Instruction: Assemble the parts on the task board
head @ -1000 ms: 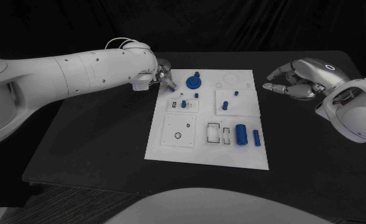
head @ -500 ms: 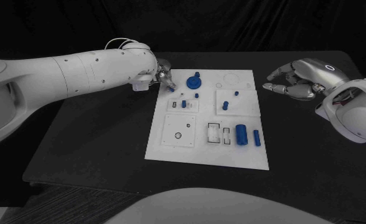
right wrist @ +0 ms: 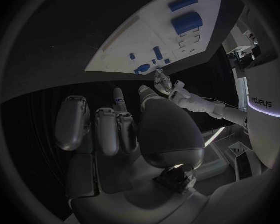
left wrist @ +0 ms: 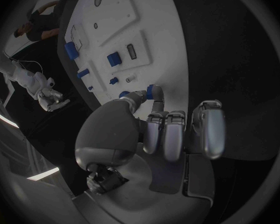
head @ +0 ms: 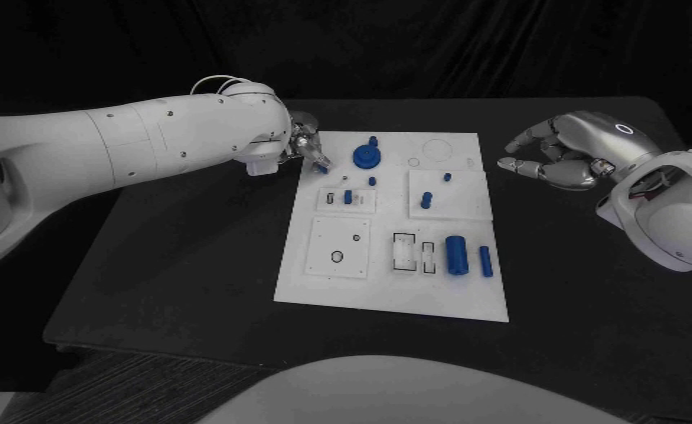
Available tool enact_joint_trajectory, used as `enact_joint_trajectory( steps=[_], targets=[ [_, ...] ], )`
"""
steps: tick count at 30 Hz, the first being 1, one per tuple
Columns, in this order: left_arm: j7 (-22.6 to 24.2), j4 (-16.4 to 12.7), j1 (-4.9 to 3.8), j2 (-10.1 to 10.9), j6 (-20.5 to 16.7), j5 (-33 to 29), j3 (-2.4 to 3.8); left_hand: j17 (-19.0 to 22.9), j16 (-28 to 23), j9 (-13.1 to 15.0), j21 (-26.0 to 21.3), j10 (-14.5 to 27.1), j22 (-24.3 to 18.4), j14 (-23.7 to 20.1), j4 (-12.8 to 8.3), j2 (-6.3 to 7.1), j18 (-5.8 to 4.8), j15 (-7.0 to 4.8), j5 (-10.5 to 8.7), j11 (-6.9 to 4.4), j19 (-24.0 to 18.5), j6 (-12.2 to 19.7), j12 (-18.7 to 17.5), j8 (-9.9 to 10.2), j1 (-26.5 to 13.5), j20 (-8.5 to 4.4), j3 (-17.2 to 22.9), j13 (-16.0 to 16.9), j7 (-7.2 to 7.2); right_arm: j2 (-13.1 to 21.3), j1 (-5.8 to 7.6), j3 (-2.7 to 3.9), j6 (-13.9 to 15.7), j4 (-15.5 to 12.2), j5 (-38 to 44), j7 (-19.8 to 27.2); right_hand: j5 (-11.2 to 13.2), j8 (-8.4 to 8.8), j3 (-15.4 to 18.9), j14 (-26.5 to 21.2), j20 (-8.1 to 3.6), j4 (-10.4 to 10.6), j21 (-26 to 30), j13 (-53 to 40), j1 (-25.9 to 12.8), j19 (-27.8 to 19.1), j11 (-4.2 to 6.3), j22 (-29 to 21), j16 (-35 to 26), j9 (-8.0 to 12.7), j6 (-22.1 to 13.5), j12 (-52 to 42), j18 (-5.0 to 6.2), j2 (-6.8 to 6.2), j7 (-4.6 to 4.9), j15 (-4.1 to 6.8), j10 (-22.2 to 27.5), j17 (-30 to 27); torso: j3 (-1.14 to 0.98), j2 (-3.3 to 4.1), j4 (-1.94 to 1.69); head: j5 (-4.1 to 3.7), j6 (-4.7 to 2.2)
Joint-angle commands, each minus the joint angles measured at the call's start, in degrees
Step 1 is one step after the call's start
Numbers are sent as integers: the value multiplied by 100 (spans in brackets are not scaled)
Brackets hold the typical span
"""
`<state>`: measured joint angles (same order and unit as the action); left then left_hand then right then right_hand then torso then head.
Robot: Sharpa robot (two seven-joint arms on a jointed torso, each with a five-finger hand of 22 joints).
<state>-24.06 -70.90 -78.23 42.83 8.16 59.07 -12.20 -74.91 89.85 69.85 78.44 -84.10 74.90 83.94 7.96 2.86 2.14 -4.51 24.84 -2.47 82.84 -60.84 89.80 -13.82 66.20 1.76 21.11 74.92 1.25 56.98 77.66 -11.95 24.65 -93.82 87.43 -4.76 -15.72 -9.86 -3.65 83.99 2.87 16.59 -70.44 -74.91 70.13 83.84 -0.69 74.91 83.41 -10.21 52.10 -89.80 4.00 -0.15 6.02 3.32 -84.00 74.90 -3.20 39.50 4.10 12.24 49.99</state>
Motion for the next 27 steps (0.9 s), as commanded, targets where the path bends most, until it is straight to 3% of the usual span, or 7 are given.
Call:
enact_joint_trajectory(
  steps=[1, 12, 20, 27],
  targets=[
    [-53, -187, -1, 116, -323, -295, 5, -1509, 15, -2, 15, -590, 1121, 606, -25, 50, 73, -51, 20, -34, 38, -12, 20, 5, -14, -22, 80, 1508, -50, 14, -15, 4, 15, -12, 13, -119, -28, 14, -1, 390, 9, -21, 52, -1509, 4, -37, 4, 925, -42, 6, 19, -20, 35, 36, -10, -4, -600, 501, -2, 3, -2, -6, 1],
    [-322, -967, -43, 618, -256, -685, 5, -1509, 15, -16, -25, -590, 1112, 606, -57, 96, 82, -57, 21, -38, 24, -11, 20, 20, -85, -28, 222, 1508, -49, 21, -17, 4, 20, -29, 13, -140, -29, 14, -2, 388, 8, -21, 54, -1509, 9, -38, 5, 924, -46, 7, 20, -20, 35, 36, -10, -3, -600, 497, -10, 11, -10, 3, 1],
    [-418, -1354, -43, 817, -276, -723, 3, -1509, 15, -63, -41, -590, 1108, 606, -52, 95, 84, -53, -8, -32, 19, 12, 20, 65, -138, -27, 299, 1508, -38, 30, -35, 4, 65, -39, 13, -136, -25, 15, 4, 389, 7, -12, 47, -1509, 0, -35, 7, 926, -42, 9, 21, -20, 33, 36, -9, -2, -600, 503, -15, 13, -9, 17, 1],
    [-409, -1584, -20, 898, -470, -528, 1, -1509, 15, -83, -74, -590, 1098, 606, -56, 79, 92, -55, 4, -34, 4, 12, 20, 78, -148, -28, 342, 1508, -30, 41, -58, 3, 116, -47, 13, -131, -24, 16, 7, 391, 6, -8, 26, -1509, -5, -28, 7, 932, -37, 11, 20, -20, 28, 36, -9, -2, -600, 511, -1, 22, -11, 14, 1]
  ],
)
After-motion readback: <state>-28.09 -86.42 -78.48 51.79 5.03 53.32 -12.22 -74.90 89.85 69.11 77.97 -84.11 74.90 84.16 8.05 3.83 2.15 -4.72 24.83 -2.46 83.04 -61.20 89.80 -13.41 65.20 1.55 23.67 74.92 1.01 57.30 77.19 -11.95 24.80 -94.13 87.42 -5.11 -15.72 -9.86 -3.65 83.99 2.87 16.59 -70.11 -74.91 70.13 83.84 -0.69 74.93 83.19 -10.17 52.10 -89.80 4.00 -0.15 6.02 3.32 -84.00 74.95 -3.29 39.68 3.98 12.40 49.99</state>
